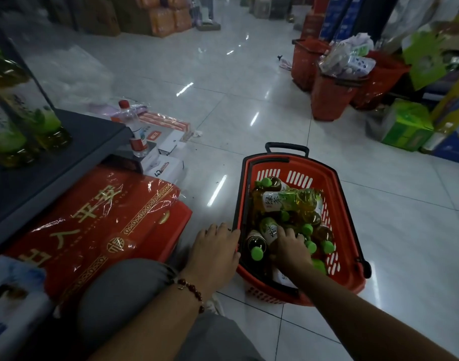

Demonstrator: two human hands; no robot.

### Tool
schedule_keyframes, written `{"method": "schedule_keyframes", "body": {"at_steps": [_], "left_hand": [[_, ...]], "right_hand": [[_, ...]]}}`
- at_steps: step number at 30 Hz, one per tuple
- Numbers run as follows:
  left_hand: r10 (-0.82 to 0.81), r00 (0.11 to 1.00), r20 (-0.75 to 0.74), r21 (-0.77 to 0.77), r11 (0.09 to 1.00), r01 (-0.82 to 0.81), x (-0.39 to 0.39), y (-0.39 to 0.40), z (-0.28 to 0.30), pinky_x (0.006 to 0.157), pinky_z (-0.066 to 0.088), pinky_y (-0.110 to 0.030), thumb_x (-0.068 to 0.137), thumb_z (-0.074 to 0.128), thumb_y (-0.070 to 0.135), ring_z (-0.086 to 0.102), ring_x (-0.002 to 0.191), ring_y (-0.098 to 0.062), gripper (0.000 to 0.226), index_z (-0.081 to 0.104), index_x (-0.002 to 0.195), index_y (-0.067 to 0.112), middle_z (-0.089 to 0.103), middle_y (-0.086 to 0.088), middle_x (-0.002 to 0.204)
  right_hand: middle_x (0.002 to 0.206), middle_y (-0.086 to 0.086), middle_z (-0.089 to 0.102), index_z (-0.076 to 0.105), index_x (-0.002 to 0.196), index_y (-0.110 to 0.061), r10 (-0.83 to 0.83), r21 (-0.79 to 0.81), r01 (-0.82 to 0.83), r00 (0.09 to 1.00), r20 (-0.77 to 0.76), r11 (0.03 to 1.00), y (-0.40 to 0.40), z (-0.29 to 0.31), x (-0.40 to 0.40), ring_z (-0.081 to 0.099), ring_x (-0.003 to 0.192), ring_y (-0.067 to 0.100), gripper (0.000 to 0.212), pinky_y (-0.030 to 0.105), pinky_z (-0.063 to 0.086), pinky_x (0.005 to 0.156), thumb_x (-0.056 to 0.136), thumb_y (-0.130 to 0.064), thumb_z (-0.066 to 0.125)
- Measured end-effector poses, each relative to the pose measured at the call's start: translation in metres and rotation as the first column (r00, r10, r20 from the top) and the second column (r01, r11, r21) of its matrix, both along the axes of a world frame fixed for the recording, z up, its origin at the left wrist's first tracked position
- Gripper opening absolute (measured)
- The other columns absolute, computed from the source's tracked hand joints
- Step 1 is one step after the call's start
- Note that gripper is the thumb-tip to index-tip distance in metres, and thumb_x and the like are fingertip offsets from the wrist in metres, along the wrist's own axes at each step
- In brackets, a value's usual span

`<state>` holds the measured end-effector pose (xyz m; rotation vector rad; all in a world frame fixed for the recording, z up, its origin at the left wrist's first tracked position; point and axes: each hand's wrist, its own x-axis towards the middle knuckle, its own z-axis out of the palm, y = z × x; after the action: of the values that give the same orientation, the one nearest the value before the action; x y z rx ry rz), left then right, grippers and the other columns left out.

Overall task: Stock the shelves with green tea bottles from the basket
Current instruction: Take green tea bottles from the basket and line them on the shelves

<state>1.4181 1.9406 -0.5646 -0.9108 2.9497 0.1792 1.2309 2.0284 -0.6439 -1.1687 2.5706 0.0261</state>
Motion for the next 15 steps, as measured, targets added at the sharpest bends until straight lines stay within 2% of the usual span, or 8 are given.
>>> {"method": "schedule_keyframes", "body": {"at_steps": [3,4,5,6,7,8,11,15], "left_hand": [[0.007,1.0,-0.024,0.003,1.0,-0.007,0.005,0.0,0.0,0.116,0.03,-0.041,0.101,0.047,0.035,0.035,0.14,-0.023,0.049,0.036,0.147,0.022,0.039,-0.005,0.151],[0.005,0.999,-0.035,0.003,1.0,-0.005,0.006,0.0,0.0,0.116,0.03,-0.041,0.101,0.047,0.034,0.036,0.139,-0.023,0.048,0.037,0.146,0.022,0.04,-0.004,0.15],[0.001,0.999,-0.042,0.001,1.0,-0.001,0.007,0.0,0.0,0.116,0.031,-0.04,0.101,0.047,0.033,0.036,0.138,-0.023,0.047,0.037,0.146,0.022,0.04,-0.004,0.15],[-0.003,0.999,-0.048,-0.001,1.0,0.003,0.007,0.0,-0.001,0.115,0.031,-0.04,0.101,0.047,0.032,0.037,0.138,-0.023,0.047,0.037,0.146,0.022,0.041,-0.004,0.149],[-0.008,0.999,-0.052,0.0,1.0,0.008,0.008,0.001,-0.001,0.115,0.032,-0.04,0.101,0.047,0.032,0.037,0.138,-0.022,0.047,0.036,0.146,0.023,0.041,-0.004,0.149],[-0.014,0.999,-0.053,0.005,1.0,0.014,0.008,0.001,-0.002,0.115,0.032,-0.04,0.102,0.047,0.032,0.036,0.139,-0.022,0.049,0.034,0.148,0.023,0.039,-0.004,0.15],[-0.035,0.997,-0.073,0.02,0.999,0.036,0.008,0.001,-0.004,0.116,0.03,-0.039,0.102,0.046,0.032,0.033,0.142,-0.022,0.056,0.024,0.154,0.025,0.034,-0.004,0.155],[-0.057,0.989,-0.134,0.037,0.997,0.062,0.007,0.003,-0.003,0.116,0.027,-0.036,0.102,0.047,0.033,0.03,0.143,-0.019,0.062,0.017,0.156,0.028,0.031,-0.001,0.156]], "right_hand": [[0.149,0.012,0.04,0.024,0.154,-0.016,-0.065,-0.051,0.069,0.994,0.084,0.996,0.0,0.006,-0.008,0.042,0.133,0.035,0.085,0.041,0.042,0.104,0.087,-0.043,0.069],[0.144,0.013,0.045,0.031,0.151,-0.016,-0.114,-0.075,0.127,0.982,0.15,0.989,0.0,0.01,-0.01,0.049,0.126,0.033,0.08,0.039,0.048,0.098,0.086,-0.043,0.07],[0.135,0.014,0.052,0.039,0.145,-0.015,-0.187,-0.101,0.223,0.941,0.281,0.97,0.0,0.016,-0.013,0.057,0.113,0.028,0.073,0.033,0.055,0.086,0.085,-0.04,0.071],[0.123,0.013,0.058,0.045,0.138,-0.013,-0.241,-0.126,0.331,0.855,0.459,0.935,0.001,0.025,-0.015,0.062,0.097,0.023,0.063,0.026,0.057,0.069,0.085,-0.035,0.071],[0.113,0.013,0.062,0.049,0.132,-0.01,-0.27,-0.121,0.43,0.736,0.621,0.895,0.004,0.034,-0.018,0.062,0.083,0.019,0.052,0.021,0.052,0.055,0.088,-0.028,0.069],[0.106,0.013,0.062,0.053,0.125,-0.007,-0.277,-0.092,0.499,0.615,0.738,0.862,0.009,0.043,-0.02,0.06,0.077,0.018,0.041,0.02,0.05,0.052,0.09,-0.023,0.066],[0.105,0.015,0.061,0.06,0.109,-0.006,-0.286,-0.007,0.597,0.395,0.873,0.802,0.031,0.068,-0.025,0.059,0.088,0.023,0.025,0.03,0.052,0.072,0.09,-0.02,0.064],[0.115,0.02,0.059,0.058,0.118,-0.008,-0.269,0.098,0.672,0.155,0.951,0.734,0.058,0.097,-0.023,0.059,0.091,0.025,0.045,0.029,0.05,0.07,0.083,-0.034,0.067]]}}
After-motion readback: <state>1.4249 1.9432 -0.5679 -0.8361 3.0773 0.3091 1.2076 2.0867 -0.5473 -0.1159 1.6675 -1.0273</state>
